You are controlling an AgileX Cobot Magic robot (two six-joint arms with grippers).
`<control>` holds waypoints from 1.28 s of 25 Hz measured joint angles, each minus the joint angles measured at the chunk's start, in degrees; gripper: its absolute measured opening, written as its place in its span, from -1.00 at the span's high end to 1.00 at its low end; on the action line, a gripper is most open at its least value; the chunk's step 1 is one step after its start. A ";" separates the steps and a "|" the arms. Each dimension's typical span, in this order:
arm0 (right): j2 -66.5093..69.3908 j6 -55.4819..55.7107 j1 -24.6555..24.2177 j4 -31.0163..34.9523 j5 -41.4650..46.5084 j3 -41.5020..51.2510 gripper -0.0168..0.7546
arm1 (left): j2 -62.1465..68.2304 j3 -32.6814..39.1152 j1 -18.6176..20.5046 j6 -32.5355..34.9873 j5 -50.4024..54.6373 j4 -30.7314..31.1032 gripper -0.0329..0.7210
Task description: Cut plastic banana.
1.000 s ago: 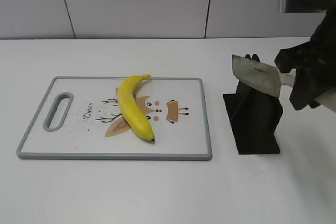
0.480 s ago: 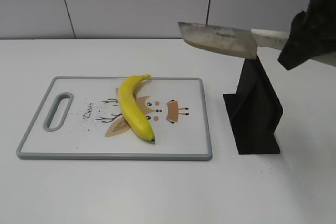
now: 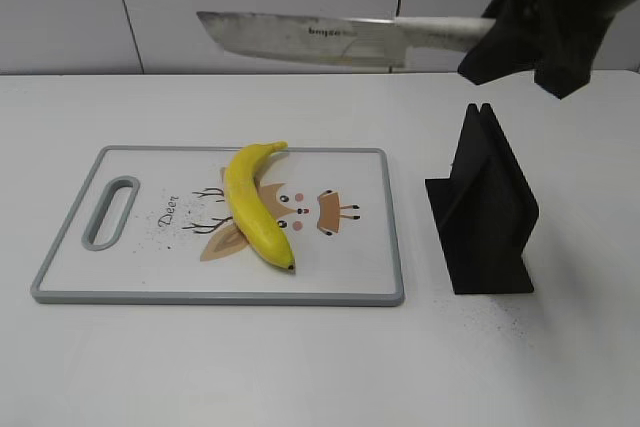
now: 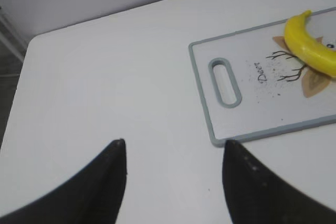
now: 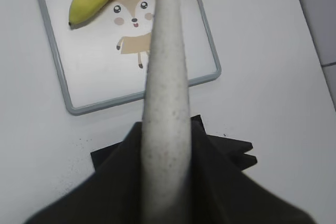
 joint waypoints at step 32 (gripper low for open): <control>33.62 -24.99 0.00 12.92 15.83 -29.28 0.48 | 77.02 -48.35 -11.31 53.53 12.96 -20.05 -0.56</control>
